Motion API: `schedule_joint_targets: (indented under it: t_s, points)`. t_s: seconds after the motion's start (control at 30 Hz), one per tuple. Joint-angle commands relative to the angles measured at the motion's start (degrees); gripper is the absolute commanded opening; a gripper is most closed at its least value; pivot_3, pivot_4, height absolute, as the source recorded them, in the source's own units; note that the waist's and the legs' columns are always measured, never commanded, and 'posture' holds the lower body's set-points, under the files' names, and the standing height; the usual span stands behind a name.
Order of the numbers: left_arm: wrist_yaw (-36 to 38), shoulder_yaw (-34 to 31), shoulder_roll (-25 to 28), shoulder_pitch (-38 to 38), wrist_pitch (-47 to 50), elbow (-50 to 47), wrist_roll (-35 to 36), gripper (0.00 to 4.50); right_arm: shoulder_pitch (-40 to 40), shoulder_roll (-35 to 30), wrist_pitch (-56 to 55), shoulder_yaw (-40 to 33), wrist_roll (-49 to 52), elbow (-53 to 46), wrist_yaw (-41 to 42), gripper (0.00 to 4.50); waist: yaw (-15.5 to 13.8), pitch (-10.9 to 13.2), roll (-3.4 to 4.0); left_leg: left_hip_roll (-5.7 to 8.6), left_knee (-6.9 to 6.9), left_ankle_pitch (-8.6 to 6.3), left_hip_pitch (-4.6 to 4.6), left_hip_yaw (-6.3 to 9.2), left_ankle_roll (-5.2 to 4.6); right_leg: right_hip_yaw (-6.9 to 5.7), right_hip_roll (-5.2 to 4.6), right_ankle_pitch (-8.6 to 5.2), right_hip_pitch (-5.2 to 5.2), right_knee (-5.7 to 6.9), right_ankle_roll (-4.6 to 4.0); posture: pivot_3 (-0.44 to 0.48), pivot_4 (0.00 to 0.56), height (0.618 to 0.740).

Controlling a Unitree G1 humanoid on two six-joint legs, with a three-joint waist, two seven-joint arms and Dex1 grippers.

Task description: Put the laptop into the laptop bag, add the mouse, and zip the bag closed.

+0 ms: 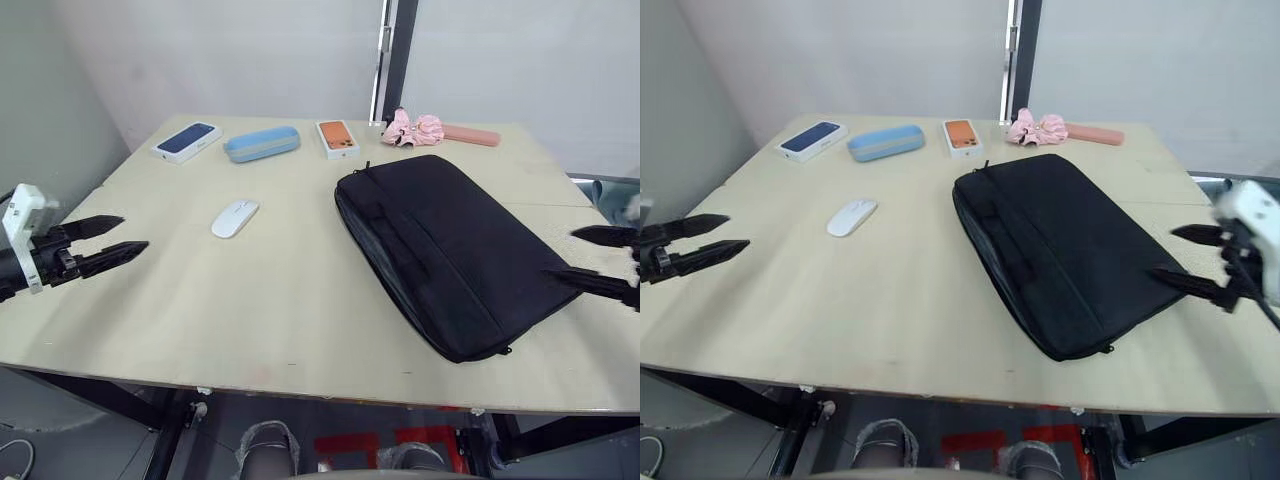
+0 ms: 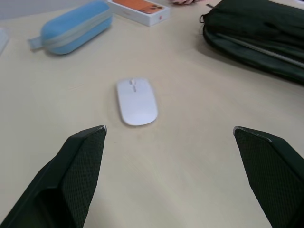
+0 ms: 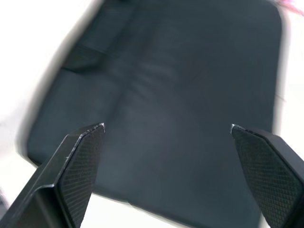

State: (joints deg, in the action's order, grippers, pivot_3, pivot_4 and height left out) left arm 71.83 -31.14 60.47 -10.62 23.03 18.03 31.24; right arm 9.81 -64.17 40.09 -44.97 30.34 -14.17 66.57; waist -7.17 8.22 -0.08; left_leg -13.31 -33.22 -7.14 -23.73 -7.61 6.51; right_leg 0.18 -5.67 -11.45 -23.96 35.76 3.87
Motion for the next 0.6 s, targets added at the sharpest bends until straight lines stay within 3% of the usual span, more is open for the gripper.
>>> schedule_joint_targets:
  t_s: [0.03,0.33,0.6]
  points:
    - [0.54,-0.98,1.91,-1.40,-2.52,2.00,-0.82,4.50,1.39,1.57,-2.52,-4.65,-0.81,2.29,0.86,4.44,0.19,-0.01,0.01,0.00,0.00,0.00,0.01,0.00,0.00,0.00,0.00,0.00,0.01,0.01,0.00,0.000,0.150,0.740]
    - [-0.71,3.37,0.60,-6.78,-4.18,3.50,-2.16,4.50,1.86,3.42,-1.95,-3.29,0.47,-0.87,-0.57,4.44,0.63,-0.03,0.05,-0.01,-0.01,0.01,0.08,-0.03,-0.02,0.02,0.00,0.00,0.01,0.13,-0.02,0.000,0.150,0.740]
    - [-3.90,13.19,-3.81,-17.65,-9.26,14.77,-9.38,4.50,-4.85,4.99,3.10,0.48,10.42,-12.21,-5.21,4.44,0.71,-0.08,0.11,0.00,-0.06,0.03,0.18,-0.08,-0.05,0.10,-0.01,0.01,0.01,0.28,-0.03,0.000,0.150,0.740]
